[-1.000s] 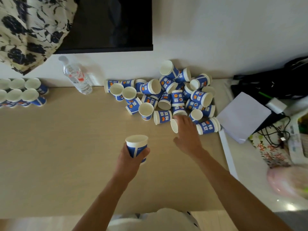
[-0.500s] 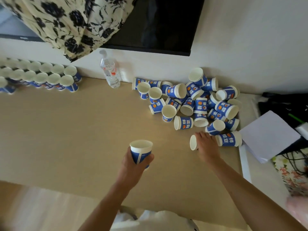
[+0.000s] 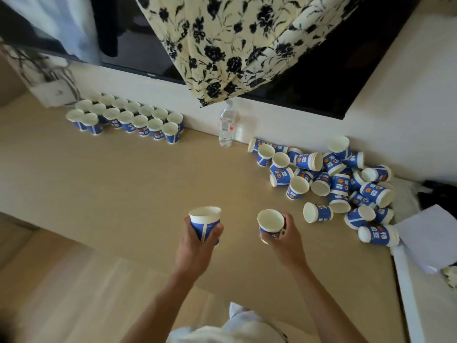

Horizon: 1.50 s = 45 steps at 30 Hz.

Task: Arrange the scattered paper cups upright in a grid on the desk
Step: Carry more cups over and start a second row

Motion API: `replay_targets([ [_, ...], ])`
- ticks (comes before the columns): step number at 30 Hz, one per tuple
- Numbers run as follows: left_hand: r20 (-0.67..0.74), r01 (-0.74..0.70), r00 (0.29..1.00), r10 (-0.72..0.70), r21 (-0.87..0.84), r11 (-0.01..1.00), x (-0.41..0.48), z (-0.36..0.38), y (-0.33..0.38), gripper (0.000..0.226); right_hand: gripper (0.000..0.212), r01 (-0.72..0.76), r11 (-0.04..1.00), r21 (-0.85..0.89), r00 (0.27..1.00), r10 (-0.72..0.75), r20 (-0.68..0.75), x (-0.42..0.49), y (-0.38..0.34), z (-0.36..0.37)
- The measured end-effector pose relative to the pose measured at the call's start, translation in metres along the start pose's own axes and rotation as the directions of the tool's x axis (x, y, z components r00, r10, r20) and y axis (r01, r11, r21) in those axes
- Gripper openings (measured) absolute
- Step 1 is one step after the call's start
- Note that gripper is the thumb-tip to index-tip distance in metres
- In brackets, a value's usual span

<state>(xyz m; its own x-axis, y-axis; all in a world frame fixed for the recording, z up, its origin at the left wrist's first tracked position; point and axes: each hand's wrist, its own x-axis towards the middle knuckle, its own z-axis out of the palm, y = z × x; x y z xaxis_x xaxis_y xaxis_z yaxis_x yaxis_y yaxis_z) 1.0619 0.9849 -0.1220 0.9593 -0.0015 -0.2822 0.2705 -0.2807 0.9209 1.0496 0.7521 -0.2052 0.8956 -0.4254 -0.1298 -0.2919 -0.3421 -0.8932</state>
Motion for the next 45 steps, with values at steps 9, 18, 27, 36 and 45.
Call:
replay_targets([
  [9, -0.087, -0.014, 0.996, 0.012, -0.018, 1.000, -0.015, -0.128, -0.036, 0.039, 0.063, 0.029, 0.980, 0.198, 0.996, -0.045, 0.078, -0.066, -0.077, 0.120],
  [18, -0.277, -0.014, 0.961, 0.018, 0.015, 1.000, -0.007, -0.242, -0.058, 0.045, 0.061, 0.022, 0.960, 0.279, 0.973, -0.085, 0.216, -0.086, -0.142, 0.225],
  [27, -0.355, 0.042, 0.934, -0.031, 0.022, 0.999, 0.056, -0.315, -0.077, 0.042, 0.063, -0.041, 0.937, 0.346, 0.961, -0.058, 0.269, -0.042, -0.180, 0.327],
  [36, -0.352, 0.090, 0.935, -0.042, 0.121, 0.989, 0.164, -0.388, -0.072, 0.042, 0.057, -0.117, 0.909, 0.400, 0.952, -0.012, 0.306, 0.028, -0.225, 0.432],
  [45, -0.195, 0.024, 0.981, 0.009, 0.162, 0.986, 0.261, -0.425, -0.077, 0.046, 0.053, -0.156, 0.900, 0.408, 0.978, 0.084, 0.189, 0.058, -0.241, 0.482],
])
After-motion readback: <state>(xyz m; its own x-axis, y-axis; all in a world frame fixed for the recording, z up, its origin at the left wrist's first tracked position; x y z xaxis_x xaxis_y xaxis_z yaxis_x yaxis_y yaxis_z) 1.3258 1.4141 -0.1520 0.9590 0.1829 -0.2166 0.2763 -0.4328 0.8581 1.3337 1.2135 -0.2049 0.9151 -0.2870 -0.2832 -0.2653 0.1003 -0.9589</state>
